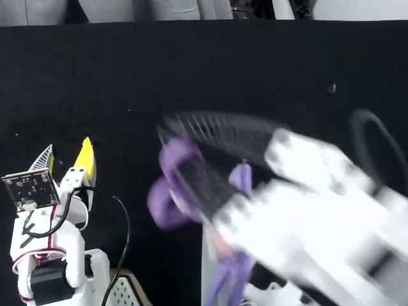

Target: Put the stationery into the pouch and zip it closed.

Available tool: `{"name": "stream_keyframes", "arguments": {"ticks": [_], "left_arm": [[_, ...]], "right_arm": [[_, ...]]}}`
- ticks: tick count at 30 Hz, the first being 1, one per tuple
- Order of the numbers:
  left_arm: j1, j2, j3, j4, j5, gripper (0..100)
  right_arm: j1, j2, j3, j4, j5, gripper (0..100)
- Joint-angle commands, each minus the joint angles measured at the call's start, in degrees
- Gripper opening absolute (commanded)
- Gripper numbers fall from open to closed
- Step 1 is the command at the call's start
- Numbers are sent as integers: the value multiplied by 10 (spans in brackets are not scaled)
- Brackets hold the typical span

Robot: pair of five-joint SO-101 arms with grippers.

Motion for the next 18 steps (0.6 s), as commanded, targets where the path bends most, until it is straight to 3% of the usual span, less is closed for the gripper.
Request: {"name": "stream_keyframes", "arguments": {"ticks": [1,9,18], "left_arm": [[-5,-1,-11,2,3,234],[-5,-1,-11,3,3,234],[-34,-1,-8,2,3,234]], "right_arm": [[101,75,61,-140,21,11],[119,212,36,-289,49,11],[153,333,-177,-367,71,11]]}}
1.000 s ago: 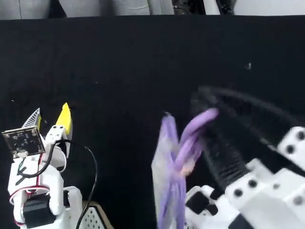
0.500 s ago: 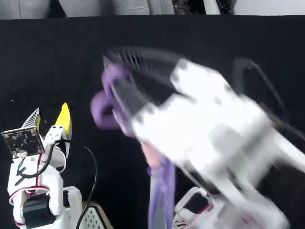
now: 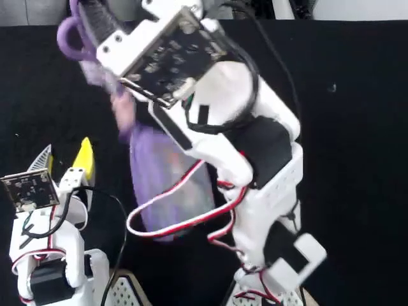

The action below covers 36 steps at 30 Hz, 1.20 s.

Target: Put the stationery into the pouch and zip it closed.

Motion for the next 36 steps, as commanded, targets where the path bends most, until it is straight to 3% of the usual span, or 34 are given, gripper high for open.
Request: {"name": "stream_keyframes", "arguments": {"ticks": [1,6,11,23,31,36], "left_arm": [[-36,-1,-8,2,3,234],[-54,-1,-10,2,3,234],[-49,-1,-8,2,4,234],[-52,0,-5,3,4,234],[-55,-1,-10,4,-2,234],[-49,-1,-46,61,-63,234]], "right_arm": [[48,37,-126,-40,33,11],[98,73,-152,-66,73,11],[97,80,-154,-46,72,11],[-47,-16,-153,127,72,11],[-47,-59,-154,196,76,11],[-45,-94,-152,245,76,11]]}}
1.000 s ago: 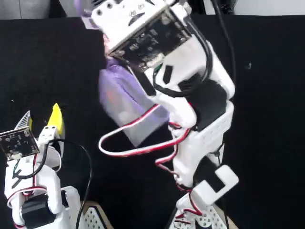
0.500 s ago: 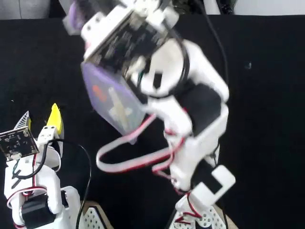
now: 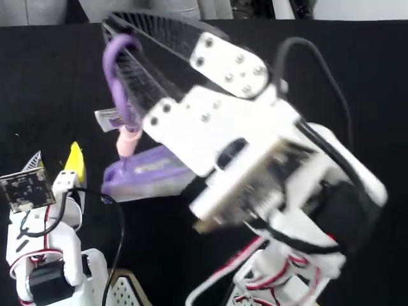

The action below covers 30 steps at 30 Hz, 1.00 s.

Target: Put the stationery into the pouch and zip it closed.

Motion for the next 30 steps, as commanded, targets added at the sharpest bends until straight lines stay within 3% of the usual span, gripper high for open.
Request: {"name": "stream_keyframes", "arguments": {"ticks": [1,6,9,17,22,30], "left_arm": [[0,-1,-58,47,-39,234],[39,-1,-131,96,-52,237],[73,-1,-182,144,-110,238],[210,0,-291,309,-228,240],[290,0,-368,394,-250,240],[331,1,-421,402,-248,240]], "right_arm": [[4,-33,-17,22,4,11],[37,-15,-17,23,3,11],[51,-17,-21,47,2,11],[56,-55,-22,102,4,11],[100,-44,-21,97,3,11],[120,19,-24,92,2,11]]}}
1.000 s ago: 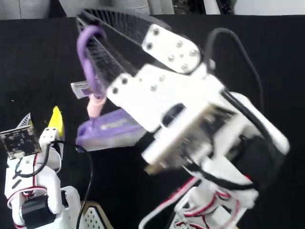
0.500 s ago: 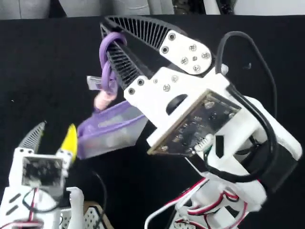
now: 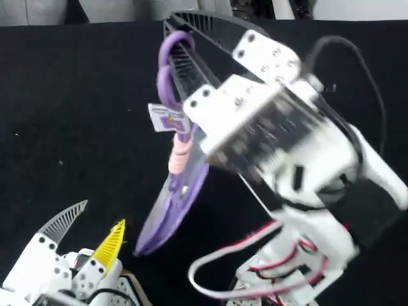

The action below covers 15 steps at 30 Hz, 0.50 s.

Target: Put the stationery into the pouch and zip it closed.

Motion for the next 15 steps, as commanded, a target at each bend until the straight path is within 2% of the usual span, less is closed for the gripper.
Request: {"name": "stream_keyframes", "arguments": {"ticks": [1,4,8,13,15], "left_arm": [[13,3,-30,3,-4,240],[31,3,-26,3,-4,240],[73,4,-26,3,-4,240],[80,4,-27,3,-3,240],[83,4,-26,2,19,240]], "right_arm": [[10,30,-17,-11,-2,11],[11,42,-15,-34,-33,11],[11,58,-14,-57,-40,11],[12,72,-14,-69,-40,11],[12,70,-14,-66,-40,11]]}}
